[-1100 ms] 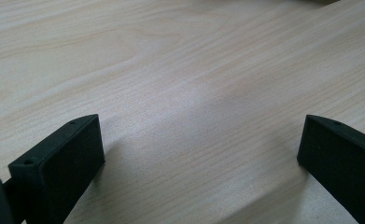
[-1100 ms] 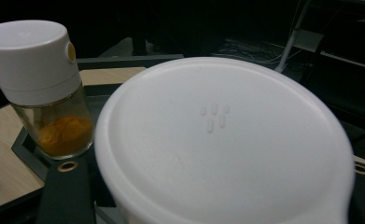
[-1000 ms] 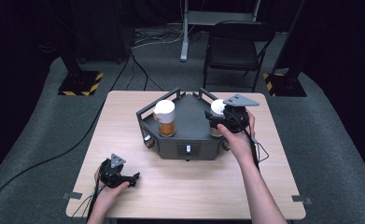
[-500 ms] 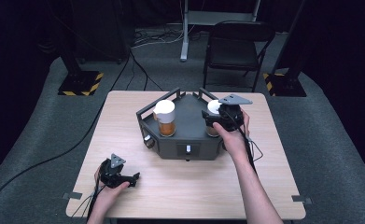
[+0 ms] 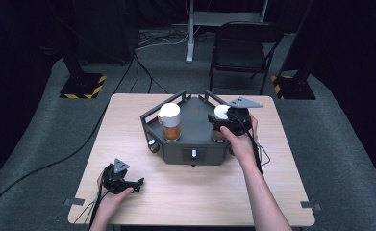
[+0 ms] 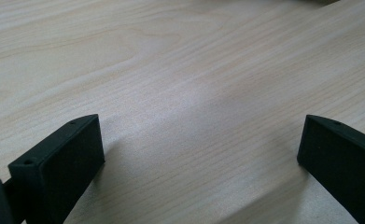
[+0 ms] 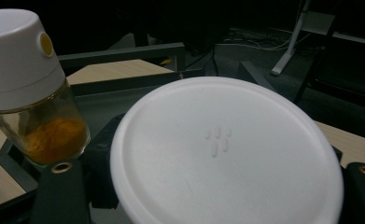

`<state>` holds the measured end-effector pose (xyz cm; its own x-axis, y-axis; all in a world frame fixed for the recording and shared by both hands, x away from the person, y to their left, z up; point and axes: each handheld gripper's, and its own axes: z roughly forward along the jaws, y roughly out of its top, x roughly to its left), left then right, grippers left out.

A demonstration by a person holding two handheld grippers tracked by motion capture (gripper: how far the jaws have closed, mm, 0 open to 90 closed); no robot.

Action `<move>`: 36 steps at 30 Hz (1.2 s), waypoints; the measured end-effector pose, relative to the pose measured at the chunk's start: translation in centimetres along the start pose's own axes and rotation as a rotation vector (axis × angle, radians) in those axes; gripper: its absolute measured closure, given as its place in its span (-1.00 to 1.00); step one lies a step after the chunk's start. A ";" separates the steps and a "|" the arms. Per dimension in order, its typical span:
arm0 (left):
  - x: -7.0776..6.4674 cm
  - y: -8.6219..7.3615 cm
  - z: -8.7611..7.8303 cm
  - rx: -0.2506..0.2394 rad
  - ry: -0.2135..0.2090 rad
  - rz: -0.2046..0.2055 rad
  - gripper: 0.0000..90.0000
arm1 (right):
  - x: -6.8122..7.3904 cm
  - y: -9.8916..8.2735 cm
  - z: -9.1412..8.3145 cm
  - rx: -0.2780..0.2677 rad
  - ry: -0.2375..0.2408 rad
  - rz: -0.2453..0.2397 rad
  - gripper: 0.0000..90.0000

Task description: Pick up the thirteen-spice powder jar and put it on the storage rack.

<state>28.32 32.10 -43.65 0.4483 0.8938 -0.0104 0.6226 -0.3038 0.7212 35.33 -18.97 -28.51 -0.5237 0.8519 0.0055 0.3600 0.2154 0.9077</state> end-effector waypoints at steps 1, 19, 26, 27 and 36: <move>0.0 0.0 0.0 0.000 0.000 0.000 -1.00 | 0.0 0.1 -0.1 0.005 -0.003 -0.006 -0.43; 0.0 0.0 0.0 0.000 0.000 0.000 -1.00 | -1.1 -1.4 -4.3 -0.023 0.045 -0.016 -0.72; 0.0 0.0 0.0 0.000 0.000 0.000 -1.00 | -2.2 -3.5 -5.8 -0.027 0.038 0.004 -0.72; 0.0 0.0 0.0 0.000 0.000 0.000 -1.00 | -2.4 -3.8 -5.9 -0.026 0.035 0.010 -0.72; 0.0 0.0 0.0 0.000 0.000 0.000 -1.00 | -4.0 -7.1 -7.2 -0.008 -0.004 0.057 -0.72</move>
<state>28.31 32.10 -43.66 0.4482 0.8939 -0.0101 0.6224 -0.3039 0.7213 29.34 -27.33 -32.00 -0.4992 0.8647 0.0550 0.3829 0.1632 0.9093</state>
